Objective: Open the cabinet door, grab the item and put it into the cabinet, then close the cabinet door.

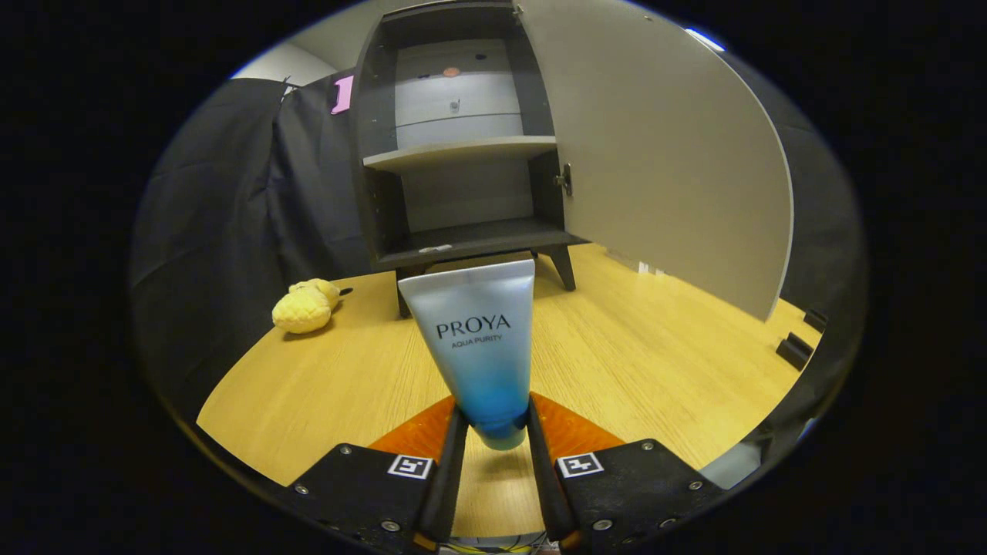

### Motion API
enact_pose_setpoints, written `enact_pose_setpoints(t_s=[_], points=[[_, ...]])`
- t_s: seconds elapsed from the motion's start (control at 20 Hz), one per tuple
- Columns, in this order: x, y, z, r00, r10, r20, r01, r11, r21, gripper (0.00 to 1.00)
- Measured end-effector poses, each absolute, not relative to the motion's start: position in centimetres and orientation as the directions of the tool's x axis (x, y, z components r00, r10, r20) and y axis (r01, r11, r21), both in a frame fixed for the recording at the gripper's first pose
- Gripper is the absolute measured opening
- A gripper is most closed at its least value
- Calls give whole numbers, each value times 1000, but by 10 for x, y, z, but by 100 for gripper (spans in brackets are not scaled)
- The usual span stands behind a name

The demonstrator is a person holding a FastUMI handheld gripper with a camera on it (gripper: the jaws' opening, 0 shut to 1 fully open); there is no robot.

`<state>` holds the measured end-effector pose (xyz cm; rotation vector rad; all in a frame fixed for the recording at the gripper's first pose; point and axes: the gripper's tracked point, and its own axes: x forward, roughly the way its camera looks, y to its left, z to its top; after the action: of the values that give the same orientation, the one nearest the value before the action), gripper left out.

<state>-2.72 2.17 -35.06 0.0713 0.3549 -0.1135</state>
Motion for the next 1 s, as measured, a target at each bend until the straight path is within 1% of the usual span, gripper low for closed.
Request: enact_pose_setpoints(t_s=[0.25, 0.45, 0.55, 0.65, 0.75, 1.0], points=[[10, 26, -275, 955, -85, -283, 97, 995, 27, 45], [54, 34, -212, 965, -43, -260, 51, 998, 24, 45], [84, 37, -178, 971, -21, -239, 15, 1000, -27, 44], [121, 43, -141, 982, 8, -188, -22, 997, -72, 44], [157, 50, -113, 986, 36, -163, -51, 995, -88, 44], [251, 58, -71, 985, 83, -150, -96, 992, -81, 45]])
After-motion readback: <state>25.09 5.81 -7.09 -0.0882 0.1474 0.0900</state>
